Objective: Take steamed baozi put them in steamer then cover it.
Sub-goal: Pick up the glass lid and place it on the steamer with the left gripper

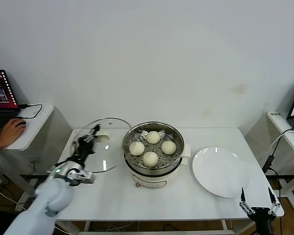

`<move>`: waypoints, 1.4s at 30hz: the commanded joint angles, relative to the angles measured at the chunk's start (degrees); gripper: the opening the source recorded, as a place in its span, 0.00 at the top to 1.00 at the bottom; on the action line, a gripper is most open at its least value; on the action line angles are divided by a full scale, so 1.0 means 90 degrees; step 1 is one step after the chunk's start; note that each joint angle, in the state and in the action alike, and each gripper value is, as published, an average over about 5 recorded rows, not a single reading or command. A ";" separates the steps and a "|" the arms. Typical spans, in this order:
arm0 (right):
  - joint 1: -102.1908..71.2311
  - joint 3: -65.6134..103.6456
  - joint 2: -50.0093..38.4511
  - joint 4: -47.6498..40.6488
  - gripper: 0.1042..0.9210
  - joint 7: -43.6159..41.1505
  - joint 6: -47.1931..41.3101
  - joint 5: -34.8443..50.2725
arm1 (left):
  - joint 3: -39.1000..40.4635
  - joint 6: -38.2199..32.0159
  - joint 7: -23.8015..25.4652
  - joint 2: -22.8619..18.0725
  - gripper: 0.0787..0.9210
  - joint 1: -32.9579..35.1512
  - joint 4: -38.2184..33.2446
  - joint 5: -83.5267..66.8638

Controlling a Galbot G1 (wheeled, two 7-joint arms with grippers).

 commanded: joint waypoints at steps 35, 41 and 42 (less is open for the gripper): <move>0.0119 -0.0486 0.0208 -0.0699 0.12 0.0072 0.0247 -0.0555 | 0.3046 0.1131 0.1134 -0.2140 0.92 -0.2661 0.2136 0.2013; 0.0119 -0.0504 0.0209 -0.0714 0.12 0.0073 0.0255 -0.0569 | 0.3037 0.1145 0.1124 -0.2170 0.92 -0.2647 0.2115 0.1921; 0.0118 -0.0505 0.0208 -0.0720 0.12 0.0072 0.0259 -0.0573 | 0.3035 0.1149 0.1123 -0.2171 0.92 -0.2639 0.2111 0.1905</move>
